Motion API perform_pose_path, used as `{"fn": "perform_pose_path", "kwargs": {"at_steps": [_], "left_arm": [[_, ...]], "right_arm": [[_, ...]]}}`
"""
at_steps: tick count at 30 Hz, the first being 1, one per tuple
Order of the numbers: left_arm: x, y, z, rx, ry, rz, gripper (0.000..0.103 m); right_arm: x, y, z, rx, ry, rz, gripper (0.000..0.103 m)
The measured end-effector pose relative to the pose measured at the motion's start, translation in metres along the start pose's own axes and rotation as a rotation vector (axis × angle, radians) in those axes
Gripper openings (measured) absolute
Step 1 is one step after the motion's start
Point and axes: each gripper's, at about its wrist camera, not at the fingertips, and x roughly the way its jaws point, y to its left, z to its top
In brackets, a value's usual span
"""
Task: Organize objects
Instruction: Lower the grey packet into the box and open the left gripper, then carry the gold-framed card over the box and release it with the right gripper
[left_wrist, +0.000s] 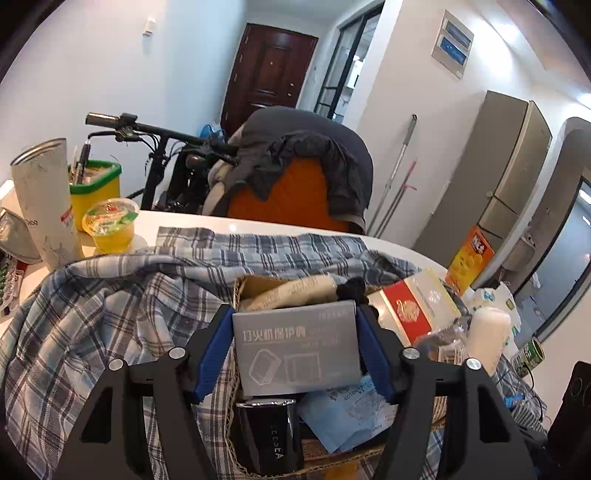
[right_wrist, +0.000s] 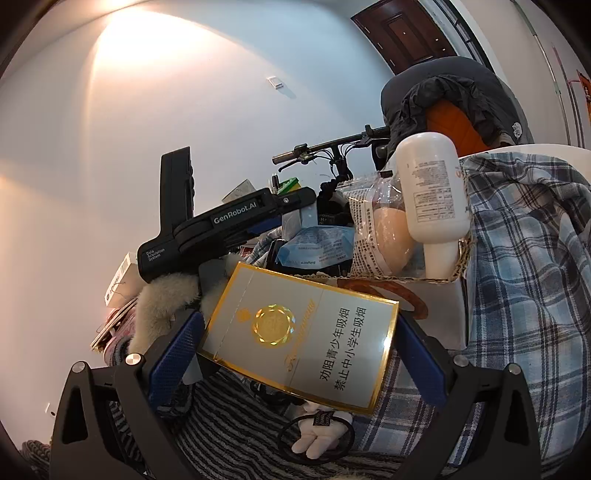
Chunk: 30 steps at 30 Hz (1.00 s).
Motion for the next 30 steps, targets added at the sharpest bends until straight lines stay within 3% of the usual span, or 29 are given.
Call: {"fn": "perform_pose_path", "kwargs": {"at_steps": [3,6,9,11,13,15,17,19,20,26,30], "left_arm": [[-0.009,-0.001,-0.001,0.015,-0.042,-0.016,0.074],[-0.036,-0.004,-0.001,0.047,-0.157,-0.02,0.086],[-0.074,0.0,-0.009,0.063,-0.278,-0.053,0.087],[-0.093,0.004,-0.016,0.066,-0.313,-0.08,0.088],[-0.11,0.011,-0.03,0.077,-0.344,-0.063,0.101],[-0.119,0.018,-0.048,0.079,-0.377,-0.038,0.103],[-0.116,0.03,-0.074,0.072,-0.385,-0.045,0.103],[-0.102,0.032,-0.074,0.041,-0.275,0.008,0.103],[-0.101,0.032,-0.072,0.045,-0.27,0.0,0.103],[-0.106,0.025,-0.077,0.085,-0.305,-0.007,0.103],[-0.107,0.011,-0.079,0.146,-0.305,-0.015,0.103]], "right_arm": [[0.0,0.001,0.0,-0.001,-0.006,0.003,0.1],[-0.001,0.002,0.001,-0.01,-0.009,0.012,0.1],[-0.002,0.004,0.002,-0.024,-0.022,0.009,0.1],[-0.005,0.004,0.003,-0.025,-0.035,0.014,0.1],[-0.008,0.004,0.003,-0.027,-0.05,0.021,0.1],[-0.011,0.005,0.004,-0.032,-0.067,0.025,0.1],[-0.013,0.006,0.004,-0.042,-0.081,0.021,0.1],[-0.015,0.007,0.004,-0.053,-0.096,0.012,0.1],[-0.017,0.009,0.005,-0.061,-0.104,0.005,0.1],[-0.024,0.023,0.018,-0.172,-0.181,-0.162,0.1],[-0.018,0.038,0.053,-0.226,-0.187,-0.283,0.1]]}}
